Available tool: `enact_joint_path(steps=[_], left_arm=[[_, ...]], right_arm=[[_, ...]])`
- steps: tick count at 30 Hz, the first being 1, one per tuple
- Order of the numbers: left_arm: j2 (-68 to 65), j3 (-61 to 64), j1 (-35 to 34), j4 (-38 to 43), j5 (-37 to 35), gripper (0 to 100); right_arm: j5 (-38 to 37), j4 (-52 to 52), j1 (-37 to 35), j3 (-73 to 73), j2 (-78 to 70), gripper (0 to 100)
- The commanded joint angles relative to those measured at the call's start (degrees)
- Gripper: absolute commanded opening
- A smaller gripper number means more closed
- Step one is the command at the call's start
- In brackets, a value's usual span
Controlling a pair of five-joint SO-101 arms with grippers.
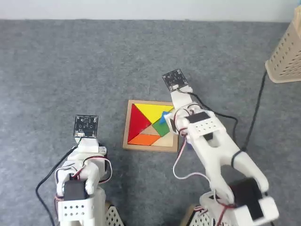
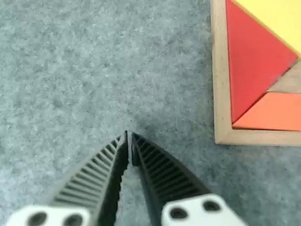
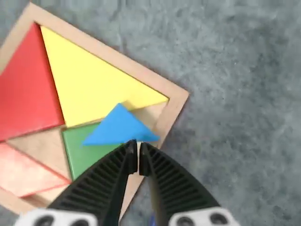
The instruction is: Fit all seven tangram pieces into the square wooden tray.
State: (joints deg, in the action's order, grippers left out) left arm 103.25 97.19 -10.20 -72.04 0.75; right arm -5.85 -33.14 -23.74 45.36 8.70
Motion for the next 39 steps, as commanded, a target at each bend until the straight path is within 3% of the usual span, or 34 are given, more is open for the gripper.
enact_joint_path(steps=[1, 16, 21, 27, 39], left_arm=[[1.0, -0.7, -0.1, -0.3, -0.5, 1], [1.0, -0.7, -0.1, -0.3, -0.5, 1], [1.0, -0.7, -0.1, -0.3, -0.5, 1], [1.0, -0.7, -0.1, -0.3, -0.5, 1], [1.0, -0.7, -0.1, -0.3, -0.5, 1]], right_arm=[[-0.9, -0.5, 0.0, -6.5, -3.3, 0.6], [-1.2, -3.7, 0.0, -14.6, -6.4, 0.6], [-1.1, -9.8, -0.3, -12.0, -2.2, 0.6], [-3.2, -3.7, -0.3, -5.6, -2.1, 0.6], [-3.3, -2.5, 0.0, -13.4, -11.5, 0.6]])
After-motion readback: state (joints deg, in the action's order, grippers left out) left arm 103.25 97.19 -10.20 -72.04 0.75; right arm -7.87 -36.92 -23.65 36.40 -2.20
